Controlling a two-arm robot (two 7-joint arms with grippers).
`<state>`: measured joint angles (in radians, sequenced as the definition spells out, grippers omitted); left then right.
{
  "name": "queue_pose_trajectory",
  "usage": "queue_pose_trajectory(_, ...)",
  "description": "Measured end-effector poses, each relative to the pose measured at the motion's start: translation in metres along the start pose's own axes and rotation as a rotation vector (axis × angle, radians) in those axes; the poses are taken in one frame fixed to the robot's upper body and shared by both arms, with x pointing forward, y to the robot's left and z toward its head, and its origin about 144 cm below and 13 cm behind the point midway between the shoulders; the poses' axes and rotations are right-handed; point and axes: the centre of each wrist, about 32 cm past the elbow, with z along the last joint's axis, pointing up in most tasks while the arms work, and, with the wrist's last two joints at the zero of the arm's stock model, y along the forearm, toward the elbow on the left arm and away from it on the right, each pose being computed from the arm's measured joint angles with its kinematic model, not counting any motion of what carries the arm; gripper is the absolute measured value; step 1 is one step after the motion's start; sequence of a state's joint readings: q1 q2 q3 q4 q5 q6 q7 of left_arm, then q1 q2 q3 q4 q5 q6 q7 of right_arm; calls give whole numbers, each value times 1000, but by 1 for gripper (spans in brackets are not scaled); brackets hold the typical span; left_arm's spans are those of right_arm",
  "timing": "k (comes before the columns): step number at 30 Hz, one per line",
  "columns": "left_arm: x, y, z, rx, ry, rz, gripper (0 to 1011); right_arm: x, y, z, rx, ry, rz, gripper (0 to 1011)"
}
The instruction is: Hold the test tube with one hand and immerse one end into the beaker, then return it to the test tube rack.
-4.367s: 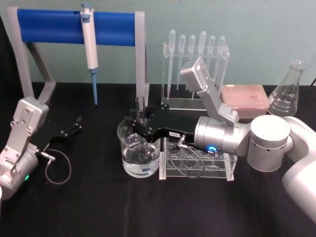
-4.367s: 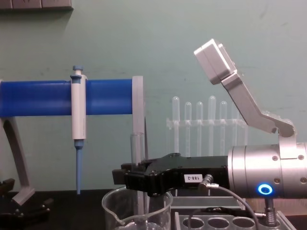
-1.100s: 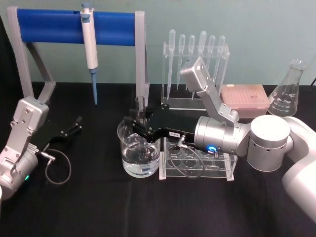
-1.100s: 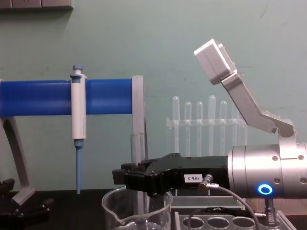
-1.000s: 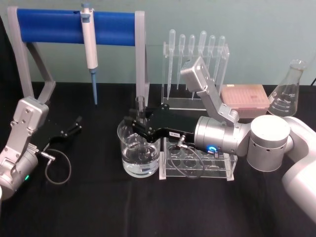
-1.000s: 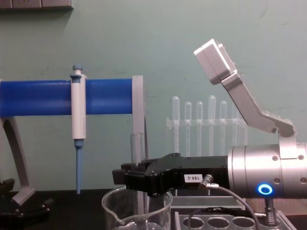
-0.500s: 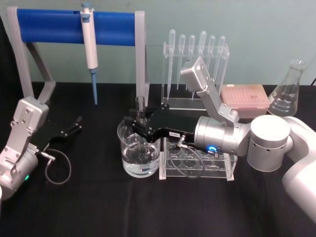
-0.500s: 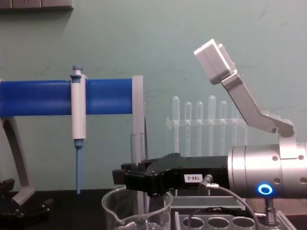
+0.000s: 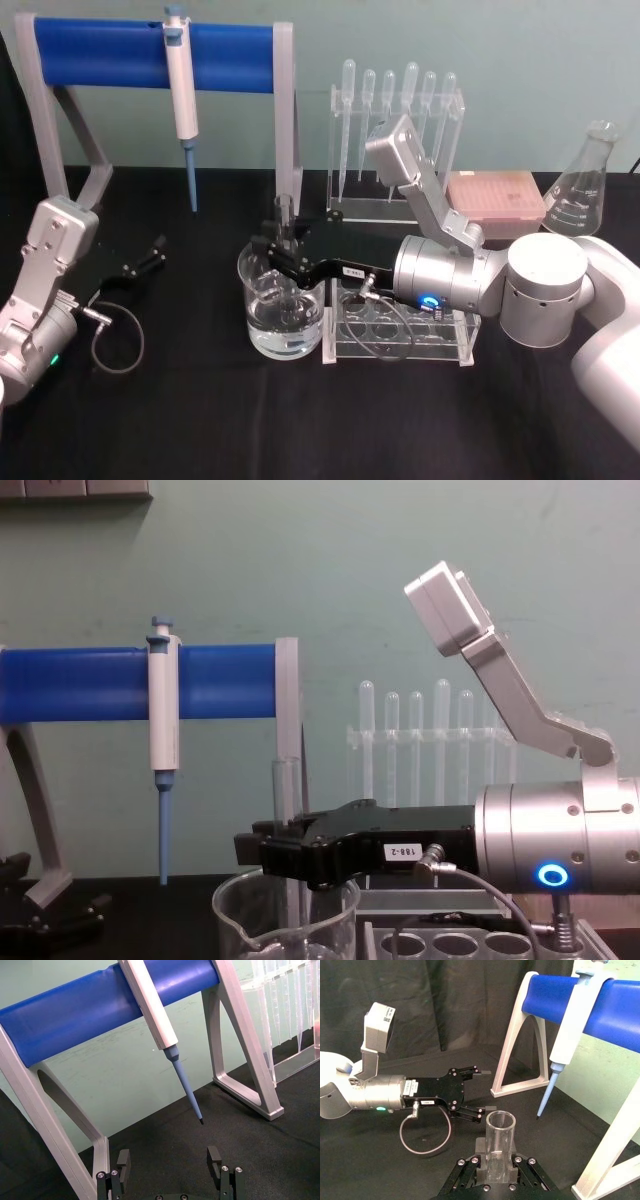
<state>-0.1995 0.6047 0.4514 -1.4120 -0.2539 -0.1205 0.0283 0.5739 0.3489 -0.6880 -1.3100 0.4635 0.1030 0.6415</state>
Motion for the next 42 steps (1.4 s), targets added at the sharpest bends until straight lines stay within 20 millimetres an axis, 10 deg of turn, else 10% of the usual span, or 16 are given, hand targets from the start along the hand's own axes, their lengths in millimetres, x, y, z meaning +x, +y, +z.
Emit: queue_pose_trajectory(42, 0, 0, 0, 0, 0, 0, 1000, 0, 0, 0, 0, 0, 0, 225)
